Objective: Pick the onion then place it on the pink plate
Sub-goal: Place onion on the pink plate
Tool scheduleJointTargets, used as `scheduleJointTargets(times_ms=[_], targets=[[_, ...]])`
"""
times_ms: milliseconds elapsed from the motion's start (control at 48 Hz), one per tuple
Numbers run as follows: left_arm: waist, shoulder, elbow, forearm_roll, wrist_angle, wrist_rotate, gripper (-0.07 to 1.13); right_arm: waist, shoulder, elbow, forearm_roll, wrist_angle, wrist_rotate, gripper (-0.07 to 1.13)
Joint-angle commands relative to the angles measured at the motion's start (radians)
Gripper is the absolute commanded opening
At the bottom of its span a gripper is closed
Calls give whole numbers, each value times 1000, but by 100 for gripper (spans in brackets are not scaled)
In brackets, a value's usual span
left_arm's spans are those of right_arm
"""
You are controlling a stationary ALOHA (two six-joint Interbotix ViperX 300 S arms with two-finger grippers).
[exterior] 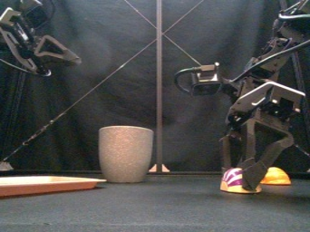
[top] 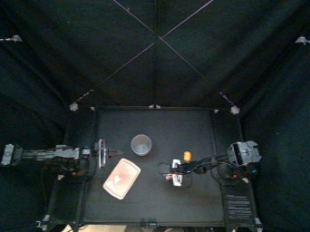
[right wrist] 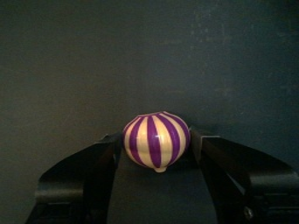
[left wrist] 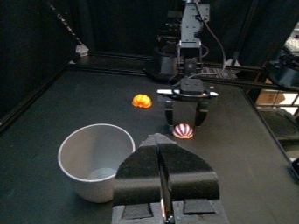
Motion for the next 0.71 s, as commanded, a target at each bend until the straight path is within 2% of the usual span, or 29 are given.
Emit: scheduleJointTargets(times_ms=[21,104,333,708], targets=[[3,5,-14,-2,-5,2,7,8,-11,-6,5,3,2,78],[5,5,-14,-2,-5,2,7,8,-9,-8,6,8,2,74],[5,5,-15,-2,-6,2,7,8,-34,-66,-18,48,-2,74],[14,5,-17,-2,-11,3,7,11,12,-337,-135,48,-3,74]])
